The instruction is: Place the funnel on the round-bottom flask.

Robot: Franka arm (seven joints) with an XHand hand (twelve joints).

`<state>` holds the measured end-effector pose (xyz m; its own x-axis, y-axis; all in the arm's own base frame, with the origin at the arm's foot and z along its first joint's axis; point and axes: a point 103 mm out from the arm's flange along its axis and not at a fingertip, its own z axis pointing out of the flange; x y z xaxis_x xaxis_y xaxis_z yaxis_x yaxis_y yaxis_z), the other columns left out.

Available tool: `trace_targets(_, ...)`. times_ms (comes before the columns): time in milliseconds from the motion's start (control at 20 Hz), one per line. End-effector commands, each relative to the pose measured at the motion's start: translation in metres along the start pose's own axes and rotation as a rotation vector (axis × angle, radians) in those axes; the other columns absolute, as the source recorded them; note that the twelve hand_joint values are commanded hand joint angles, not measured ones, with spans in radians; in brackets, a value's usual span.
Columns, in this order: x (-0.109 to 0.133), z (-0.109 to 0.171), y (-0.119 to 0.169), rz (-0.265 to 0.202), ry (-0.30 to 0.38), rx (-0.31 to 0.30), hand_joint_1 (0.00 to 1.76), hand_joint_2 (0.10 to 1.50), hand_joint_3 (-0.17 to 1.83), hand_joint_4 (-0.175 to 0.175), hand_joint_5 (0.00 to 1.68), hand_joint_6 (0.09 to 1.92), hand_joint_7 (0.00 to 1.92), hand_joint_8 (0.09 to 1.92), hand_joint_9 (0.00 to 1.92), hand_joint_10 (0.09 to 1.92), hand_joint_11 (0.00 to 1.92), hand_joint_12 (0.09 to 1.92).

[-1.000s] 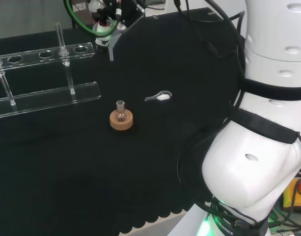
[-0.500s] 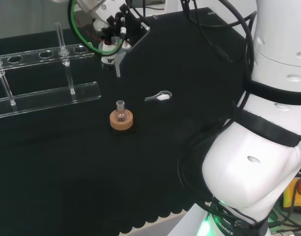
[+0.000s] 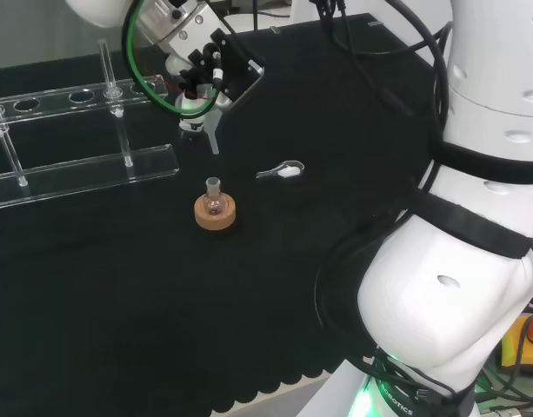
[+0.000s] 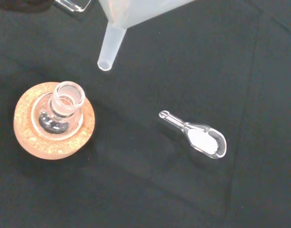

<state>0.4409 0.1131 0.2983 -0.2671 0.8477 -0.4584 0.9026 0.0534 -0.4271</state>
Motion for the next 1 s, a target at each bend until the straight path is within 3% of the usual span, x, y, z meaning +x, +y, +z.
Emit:
trace_targets(50,0.003,0.003,0.001,-0.003,0.006,0.004,0.67,0.78,0.34,-0.061,0.43,0.89,0.42,0.76,0.92,0.59,0.66,1.17)
trace_targets(1000,0.022,0.027,0.010,-0.035,0.020,0.014,0.68,0.77,0.36,-0.061,0.45,0.89,0.43,0.76,0.93,0.59,0.67,1.17)
